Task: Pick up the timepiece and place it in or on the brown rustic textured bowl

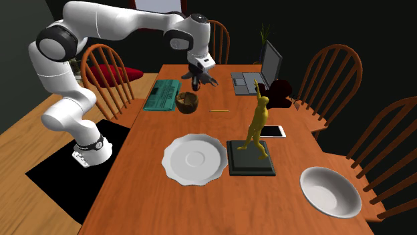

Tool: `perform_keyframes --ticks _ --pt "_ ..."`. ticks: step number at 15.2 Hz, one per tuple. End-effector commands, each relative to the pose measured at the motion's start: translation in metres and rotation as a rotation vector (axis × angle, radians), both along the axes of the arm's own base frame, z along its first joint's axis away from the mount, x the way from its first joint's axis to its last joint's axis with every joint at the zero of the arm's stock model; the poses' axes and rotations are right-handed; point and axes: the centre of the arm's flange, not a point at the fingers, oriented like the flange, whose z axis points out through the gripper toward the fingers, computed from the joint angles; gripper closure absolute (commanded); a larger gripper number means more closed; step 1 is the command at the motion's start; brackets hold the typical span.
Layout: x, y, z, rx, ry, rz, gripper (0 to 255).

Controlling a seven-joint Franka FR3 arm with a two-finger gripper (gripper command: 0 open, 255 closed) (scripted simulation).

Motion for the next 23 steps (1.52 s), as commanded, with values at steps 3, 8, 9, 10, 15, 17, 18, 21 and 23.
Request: perform_keyframes --ticks 3,8,9,10,15,17,18,21,23 --pt "-0.049 0.018 0.002 -0.001 0.000 -0.001 255" --pt "-0.073 0.027 -0.012 -0.001 0.000 -0.001 255" --pt "-0.073 0.027 -0.018 -0.001 0.000 -0.001 255" --pt "-0.073 0.027 -0.023 -0.001 0.000 -0.001 255" --pt "-0.073 0.027 -0.049 -0.001 0.000 -0.001 255" --pt "-0.073 0.027 -0.060 -0.001 0.000 -0.001 255" --pt "-0.073 0.027 -0.065 -0.001 0.000 -0.001 255" --pt "-0.073 0.027 -0.081 -0.001 0.000 -0.001 255" --pt "-0.073 0.027 -0.081 -0.001 0.000 -0.001 255"
